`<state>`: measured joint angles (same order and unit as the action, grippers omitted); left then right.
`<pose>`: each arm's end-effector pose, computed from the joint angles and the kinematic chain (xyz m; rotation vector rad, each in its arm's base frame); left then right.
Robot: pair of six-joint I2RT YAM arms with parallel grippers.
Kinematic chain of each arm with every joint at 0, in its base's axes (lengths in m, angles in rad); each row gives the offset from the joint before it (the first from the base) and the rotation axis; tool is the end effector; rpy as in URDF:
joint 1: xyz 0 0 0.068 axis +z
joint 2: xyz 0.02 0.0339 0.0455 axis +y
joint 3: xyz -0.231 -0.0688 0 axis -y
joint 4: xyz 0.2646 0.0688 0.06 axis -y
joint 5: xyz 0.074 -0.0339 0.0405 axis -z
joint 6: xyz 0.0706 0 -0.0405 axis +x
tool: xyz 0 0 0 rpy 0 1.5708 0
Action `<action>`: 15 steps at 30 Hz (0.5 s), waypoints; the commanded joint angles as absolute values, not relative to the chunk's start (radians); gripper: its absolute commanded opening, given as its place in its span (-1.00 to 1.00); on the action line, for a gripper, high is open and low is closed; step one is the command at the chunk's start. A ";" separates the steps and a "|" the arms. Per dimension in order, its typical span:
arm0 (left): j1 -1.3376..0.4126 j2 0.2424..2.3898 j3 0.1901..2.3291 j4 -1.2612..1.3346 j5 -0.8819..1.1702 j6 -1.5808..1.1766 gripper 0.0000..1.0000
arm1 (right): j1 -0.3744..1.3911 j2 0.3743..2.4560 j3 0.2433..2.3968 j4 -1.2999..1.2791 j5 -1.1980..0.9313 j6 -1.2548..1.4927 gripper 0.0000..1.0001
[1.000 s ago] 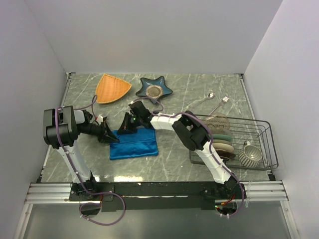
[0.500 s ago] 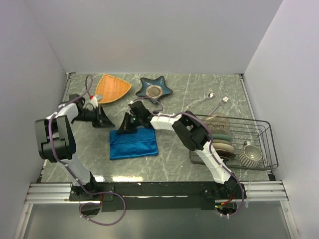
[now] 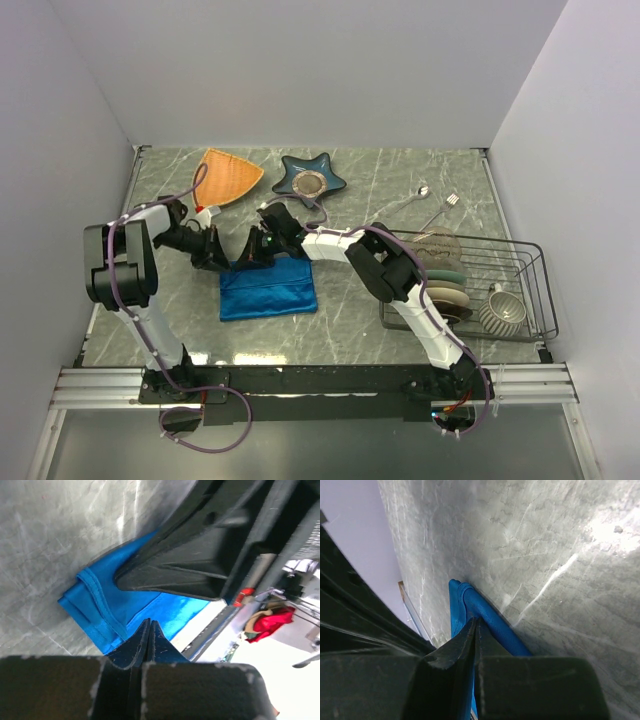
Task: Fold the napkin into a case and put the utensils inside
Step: Fold the lower triangle-folded napkin at the center of the board.
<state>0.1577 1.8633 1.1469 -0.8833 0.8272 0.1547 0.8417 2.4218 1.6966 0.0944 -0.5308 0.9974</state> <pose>0.3262 -0.0007 0.0844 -0.0219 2.7892 -1.2156 0.3334 0.4269 0.0556 -0.1542 2.5948 1.4645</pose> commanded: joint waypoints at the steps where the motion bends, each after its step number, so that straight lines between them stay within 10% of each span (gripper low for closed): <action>1: 0.149 1.856 1.120 -0.842 0.701 0.080 -0.99 | 0.856 2.431 1.695 0.017 -0.488 0.953 -0.85; 15: 0.189 1.962 1.092 -0.818 0.620 0.015 -0.99 | 0.853 2.379 1.713 0.020 -0.523 0.890 -0.56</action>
<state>0.1932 1.9285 1.1091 -0.8322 0.6971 0.0235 0.8421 2.4210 1.6985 0.1005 -0.5404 0.9710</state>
